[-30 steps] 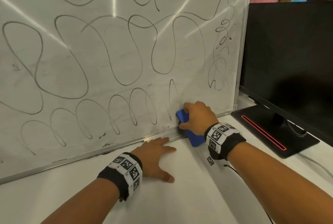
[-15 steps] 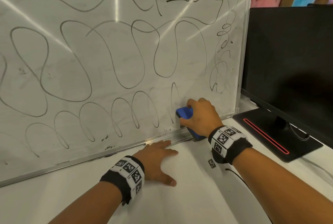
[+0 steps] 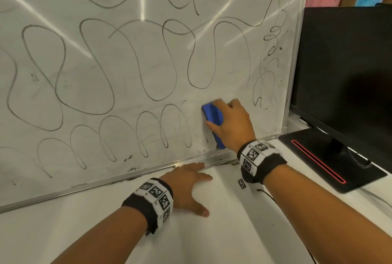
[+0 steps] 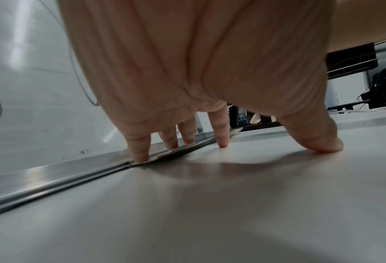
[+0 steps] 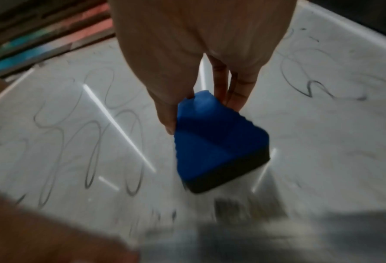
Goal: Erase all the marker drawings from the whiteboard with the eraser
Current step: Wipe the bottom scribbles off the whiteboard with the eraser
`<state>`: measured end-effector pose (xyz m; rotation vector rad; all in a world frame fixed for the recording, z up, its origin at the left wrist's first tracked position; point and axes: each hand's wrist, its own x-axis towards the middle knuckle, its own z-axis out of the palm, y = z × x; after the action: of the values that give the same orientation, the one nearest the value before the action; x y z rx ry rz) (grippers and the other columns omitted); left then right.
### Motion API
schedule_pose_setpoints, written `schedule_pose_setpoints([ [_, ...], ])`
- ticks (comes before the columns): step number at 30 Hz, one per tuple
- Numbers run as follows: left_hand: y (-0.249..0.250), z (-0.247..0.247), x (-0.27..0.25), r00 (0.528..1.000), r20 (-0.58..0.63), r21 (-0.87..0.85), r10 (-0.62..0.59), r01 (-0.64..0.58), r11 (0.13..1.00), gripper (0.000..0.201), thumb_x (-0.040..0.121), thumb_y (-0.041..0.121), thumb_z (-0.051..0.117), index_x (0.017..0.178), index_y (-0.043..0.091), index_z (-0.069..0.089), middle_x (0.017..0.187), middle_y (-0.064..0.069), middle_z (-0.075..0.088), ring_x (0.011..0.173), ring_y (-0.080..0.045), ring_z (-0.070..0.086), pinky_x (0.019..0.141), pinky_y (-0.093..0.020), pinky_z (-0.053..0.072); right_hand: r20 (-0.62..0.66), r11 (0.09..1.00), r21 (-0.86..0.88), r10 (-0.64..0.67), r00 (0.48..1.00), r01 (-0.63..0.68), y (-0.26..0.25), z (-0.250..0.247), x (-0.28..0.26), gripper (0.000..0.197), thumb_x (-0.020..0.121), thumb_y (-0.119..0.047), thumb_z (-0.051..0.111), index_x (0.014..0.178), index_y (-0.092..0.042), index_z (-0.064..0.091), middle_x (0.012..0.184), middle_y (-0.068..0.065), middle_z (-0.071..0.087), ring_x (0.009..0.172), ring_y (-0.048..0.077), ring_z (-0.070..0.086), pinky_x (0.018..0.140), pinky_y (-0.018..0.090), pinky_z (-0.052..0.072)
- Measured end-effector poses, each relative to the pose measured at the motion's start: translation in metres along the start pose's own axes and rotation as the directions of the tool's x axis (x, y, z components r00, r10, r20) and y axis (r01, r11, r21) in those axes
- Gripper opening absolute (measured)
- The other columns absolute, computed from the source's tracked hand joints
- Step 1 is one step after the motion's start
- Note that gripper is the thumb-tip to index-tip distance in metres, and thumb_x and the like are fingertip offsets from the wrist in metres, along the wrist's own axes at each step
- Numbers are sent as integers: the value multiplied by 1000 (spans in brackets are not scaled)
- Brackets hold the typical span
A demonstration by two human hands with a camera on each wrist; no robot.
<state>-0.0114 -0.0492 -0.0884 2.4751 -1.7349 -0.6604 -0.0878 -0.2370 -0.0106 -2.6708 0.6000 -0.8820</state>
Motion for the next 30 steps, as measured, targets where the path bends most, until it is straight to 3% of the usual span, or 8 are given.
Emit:
schedule_pose_setpoints([
  [4,-6,0,-10,1000,-13,25,-14,15,1000,107,68,76,71,156,42,20,167,11,5,154,-13,3,125,-41,14,120,999,-33,28,992,-24,13,10,-24,55,87,-47,72,133,-27,50,102,6,49,88,27,56,71,31,46],
  [8,-26,4,-24,996,-33,31,-85,86,996,110,64,83,66,155,44,18,167,11,5,153,-14,7,124,-42,19,-30,1000,9,-15,999,16,-3,-8,13,53,87,-48,71,131,-27,50,104,6,50,85,23,50,72,30,42],
  [11,-35,7,-34,993,-49,19,-109,110,994,108,65,83,65,155,41,22,167,12,6,153,-13,7,124,-41,19,-47,1000,17,-15,999,16,-12,-11,20,54,87,-49,70,132,-27,50,103,5,50,85,21,50,72,30,42],
  [15,-37,10,-41,989,-71,-35,-128,125,991,110,63,85,63,155,43,22,167,12,7,153,-12,6,124,-43,19,88,1000,-13,16,996,-15,-2,11,-16,55,86,-50,71,132,-27,50,101,6,51,85,26,56,70,31,47],
  [17,-34,9,-42,988,-71,-22,-135,134,991,112,64,85,64,156,42,18,167,12,9,153,-14,9,123,-44,20,138,998,-48,33,990,-26,3,15,-26,55,87,-50,71,133,-27,49,100,5,49,85,27,56,68,30,43],
  [23,-30,5,-55,984,-71,9,-166,167,986,117,69,84,61,159,39,1,167,11,11,152,-16,10,124,-41,17,-2,1000,-8,26,1000,-26,-5,-4,0,54,85,-47,74,130,-27,52,104,5,48,85,22,50,71,32,45],
  [28,-30,4,-55,982,-47,11,-183,184,983,117,72,82,62,160,33,2,167,9,10,153,-16,8,124,-41,16,284,989,-139,0,959,41,4,16,-28,55,82,-46,77,126,-31,49,105,2,43,84,25,53,66,33,46],
  [30,-31,4,-52,981,-28,27,-190,190,981,117,71,83,61,160,33,4,167,9,10,153,-18,7,124,-44,18,308,982,-182,9,951,49,9,22,-34,52,81,-46,76,123,-31,49,103,0,41,82,24,51,64,32,44],
])
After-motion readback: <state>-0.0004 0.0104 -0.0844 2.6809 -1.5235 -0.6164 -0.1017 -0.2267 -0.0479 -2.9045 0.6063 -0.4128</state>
